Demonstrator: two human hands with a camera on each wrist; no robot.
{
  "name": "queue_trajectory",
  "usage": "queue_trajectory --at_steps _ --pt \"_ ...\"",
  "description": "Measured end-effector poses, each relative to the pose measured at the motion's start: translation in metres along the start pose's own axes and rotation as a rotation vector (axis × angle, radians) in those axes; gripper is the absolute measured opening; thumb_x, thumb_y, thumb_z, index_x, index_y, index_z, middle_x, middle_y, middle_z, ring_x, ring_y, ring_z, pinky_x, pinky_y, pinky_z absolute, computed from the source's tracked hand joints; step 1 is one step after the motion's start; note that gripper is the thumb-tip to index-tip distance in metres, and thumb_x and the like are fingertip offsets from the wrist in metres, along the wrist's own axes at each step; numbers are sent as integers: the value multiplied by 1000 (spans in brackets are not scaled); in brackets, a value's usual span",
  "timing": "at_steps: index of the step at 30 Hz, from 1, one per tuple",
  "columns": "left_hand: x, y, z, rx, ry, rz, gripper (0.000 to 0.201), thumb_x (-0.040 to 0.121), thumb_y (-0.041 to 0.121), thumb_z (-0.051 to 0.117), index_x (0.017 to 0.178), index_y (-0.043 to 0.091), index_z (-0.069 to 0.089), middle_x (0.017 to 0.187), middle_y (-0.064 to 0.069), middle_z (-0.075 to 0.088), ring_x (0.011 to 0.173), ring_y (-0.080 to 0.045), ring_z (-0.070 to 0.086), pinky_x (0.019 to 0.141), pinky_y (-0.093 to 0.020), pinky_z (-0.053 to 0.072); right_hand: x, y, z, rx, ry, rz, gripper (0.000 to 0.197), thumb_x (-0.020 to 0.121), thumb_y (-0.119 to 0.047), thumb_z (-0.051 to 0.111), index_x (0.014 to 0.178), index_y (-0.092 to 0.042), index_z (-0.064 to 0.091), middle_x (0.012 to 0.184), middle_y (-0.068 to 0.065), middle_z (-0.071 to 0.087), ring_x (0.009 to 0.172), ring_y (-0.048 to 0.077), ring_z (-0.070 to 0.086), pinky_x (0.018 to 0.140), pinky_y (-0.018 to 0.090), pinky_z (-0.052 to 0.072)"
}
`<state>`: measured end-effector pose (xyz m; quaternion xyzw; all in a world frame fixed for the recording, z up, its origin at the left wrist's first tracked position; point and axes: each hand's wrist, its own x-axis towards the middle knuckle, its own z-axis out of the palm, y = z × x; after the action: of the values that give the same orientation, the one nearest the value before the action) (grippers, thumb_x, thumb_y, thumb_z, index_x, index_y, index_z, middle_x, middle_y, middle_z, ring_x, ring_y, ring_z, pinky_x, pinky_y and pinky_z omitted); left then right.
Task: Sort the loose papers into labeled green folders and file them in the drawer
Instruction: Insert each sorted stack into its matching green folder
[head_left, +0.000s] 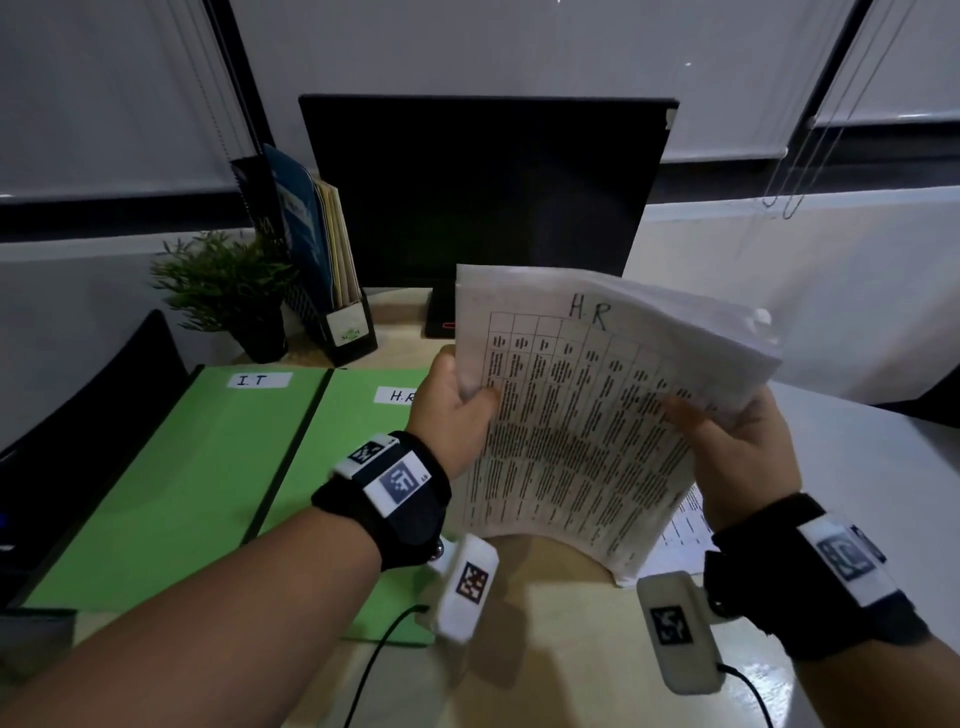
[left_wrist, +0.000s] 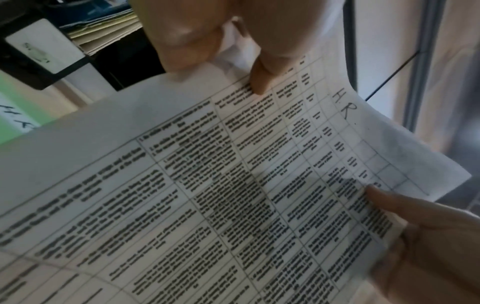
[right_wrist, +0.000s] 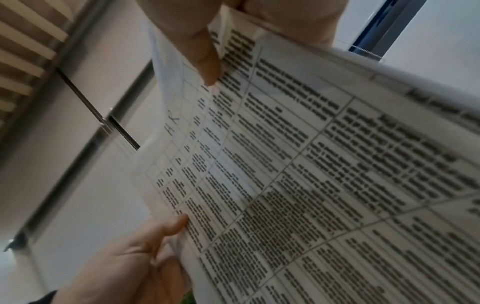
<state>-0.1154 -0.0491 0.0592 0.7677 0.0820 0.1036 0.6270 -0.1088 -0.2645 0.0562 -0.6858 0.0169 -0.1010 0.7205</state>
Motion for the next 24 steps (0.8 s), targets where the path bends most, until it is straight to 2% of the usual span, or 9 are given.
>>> queue_trajectory --at_steps 4,7,11,13,16,18,21,22,24 --pt "-5 4 -5 -37 -25 33 24 94 10 53 103 31 46 95 16 63 85 8 57 66 -14 44 -2 -11 2 -2 7 -43 34 87 2 59 116 -14 57 98 -2 70 84 8 69 64 24 58" --pt "-7 6 -9 -35 -14 46 30 92 5 53 109 27 45 95 17 61 85 10 56 69 -14 46 -4 -10 2 -4 -26 -65 38 85 3 61 119 -13 54 102 4 68 87 14 69 64 27 58" --pt "-7 16 -13 -131 2 84 31 91 7 55 114 25 43 100 14 61 89 6 60 74 -16 49 -6 -14 4 31 -17 -169 46 85 3 60 108 -34 47 100 -2 61 89 16 63 66 29 55" --pt "-6 19 -13 -142 24 96 19 96 15 50 114 23 46 100 13 62 89 5 61 72 -15 50 -6 -19 3 44 -46 -247 49 88 1 56 110 -40 41 100 -2 55 85 13 61 65 30 57" --pt "-5 15 -9 -77 63 118 14 100 19 43 113 25 47 103 10 62 99 -5 60 83 -22 50 -2 -21 1 8 -66 -360 48 93 -8 53 115 -49 39 103 3 49 83 15 56 67 31 56" --pt "-6 9 -7 -46 66 109 14 101 20 41 113 26 46 101 12 60 97 -3 58 79 -18 47 -2 -19 0 -74 -31 -424 43 88 -19 50 108 -56 43 99 2 48 78 14 51 63 28 50" --pt "-11 -4 -3 -34 42 70 12 102 22 37 110 24 46 98 13 61 92 0 58 73 -15 45 -4 -13 -1 -149 14 -495 43 86 -21 46 102 -60 44 91 -7 46 68 -1 46 60 19 44" --pt "-12 -8 -2 -30 35 61 12 102 22 37 108 25 47 97 13 61 91 1 58 71 -14 45 -5 -11 -2 -165 21 -513 45 86 -20 46 103 -62 43 92 -6 47 68 -1 47 62 19 45" --pt "-17 -11 -1 -48 25 74 11 102 21 38 102 28 47 98 13 62 88 4 59 67 -8 46 -8 -11 -3 -175 21 -515 45 86 -24 47 108 -63 41 99 4 49 76 10 51 67 31 48"
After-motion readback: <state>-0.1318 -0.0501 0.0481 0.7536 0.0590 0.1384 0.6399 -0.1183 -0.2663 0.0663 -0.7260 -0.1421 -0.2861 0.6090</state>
